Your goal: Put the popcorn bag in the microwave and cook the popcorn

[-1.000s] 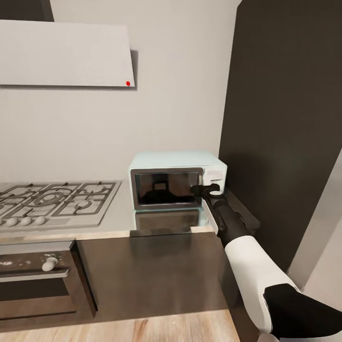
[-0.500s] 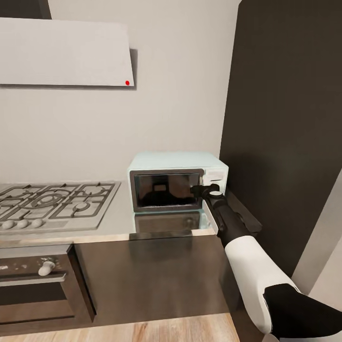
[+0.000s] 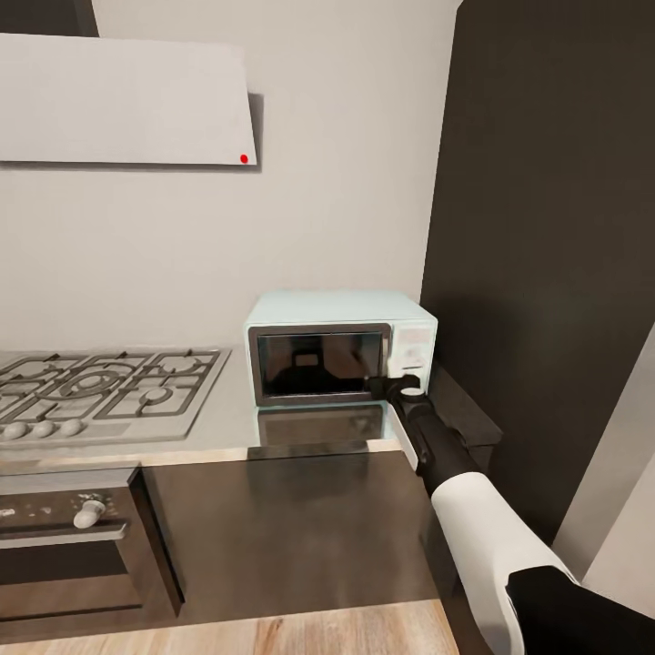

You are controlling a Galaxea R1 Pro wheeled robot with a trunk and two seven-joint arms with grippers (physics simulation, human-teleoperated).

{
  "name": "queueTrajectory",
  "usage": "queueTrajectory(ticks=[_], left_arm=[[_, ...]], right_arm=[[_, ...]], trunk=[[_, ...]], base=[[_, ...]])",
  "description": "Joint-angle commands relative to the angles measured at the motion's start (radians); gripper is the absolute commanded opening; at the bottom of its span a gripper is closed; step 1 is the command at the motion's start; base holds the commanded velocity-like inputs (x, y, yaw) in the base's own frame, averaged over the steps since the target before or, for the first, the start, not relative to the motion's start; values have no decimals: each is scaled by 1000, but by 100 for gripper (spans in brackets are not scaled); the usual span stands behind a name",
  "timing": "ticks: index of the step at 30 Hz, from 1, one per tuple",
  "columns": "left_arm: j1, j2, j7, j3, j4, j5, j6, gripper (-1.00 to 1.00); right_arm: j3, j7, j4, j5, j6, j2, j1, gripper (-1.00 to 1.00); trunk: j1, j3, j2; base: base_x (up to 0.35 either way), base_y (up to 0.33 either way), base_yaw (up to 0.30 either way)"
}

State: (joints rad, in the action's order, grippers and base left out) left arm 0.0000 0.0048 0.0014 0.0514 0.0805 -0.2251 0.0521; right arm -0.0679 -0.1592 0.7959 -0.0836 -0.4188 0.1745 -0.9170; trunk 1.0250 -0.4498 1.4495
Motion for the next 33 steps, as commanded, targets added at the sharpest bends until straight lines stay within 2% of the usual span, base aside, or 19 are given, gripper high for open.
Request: queueTrajectory(ticks=[1, 7, 8, 9, 11, 14, 33], left_arm=[[0, -1, 0, 5, 1, -1, 2, 100], [0, 0, 0, 4, 2, 0, 2, 100], [0, 0, 0, 4, 2, 0, 2, 100], [0, 0, 0, 4, 2, 0, 2, 100], [0, 0, 0, 5, 2, 0, 2, 100], [0, 0, 0, 5, 2, 0, 2, 100], [0, 0, 0, 4, 2, -2, 2, 100]], right_arm=[[-2, 0, 1, -9, -7, 0, 0, 100], [-2, 8, 16, -11, 26, 0, 0, 100], [-3, 8, 21, -13, 20, 0, 0, 100], [-3, 8, 75, -15, -7, 0, 0, 100], [-3, 6, 116, -14, -40, 0, 0, 100], [-3, 6, 145, -13, -54, 0, 0, 100], [-7, 6, 154, -18, -55, 0, 0, 100]], trunk=[[0, -1, 1], [0, -1, 1], [0, -1, 1], [0, -1, 1], [0, -1, 1], [0, -1, 1], [0, -1, 1]], base=[[0, 0, 0], [0, 0, 0], [0, 0, 0], [0, 0, 0], [0, 0, 0], [0, 0, 0], [56, 0, 0]])
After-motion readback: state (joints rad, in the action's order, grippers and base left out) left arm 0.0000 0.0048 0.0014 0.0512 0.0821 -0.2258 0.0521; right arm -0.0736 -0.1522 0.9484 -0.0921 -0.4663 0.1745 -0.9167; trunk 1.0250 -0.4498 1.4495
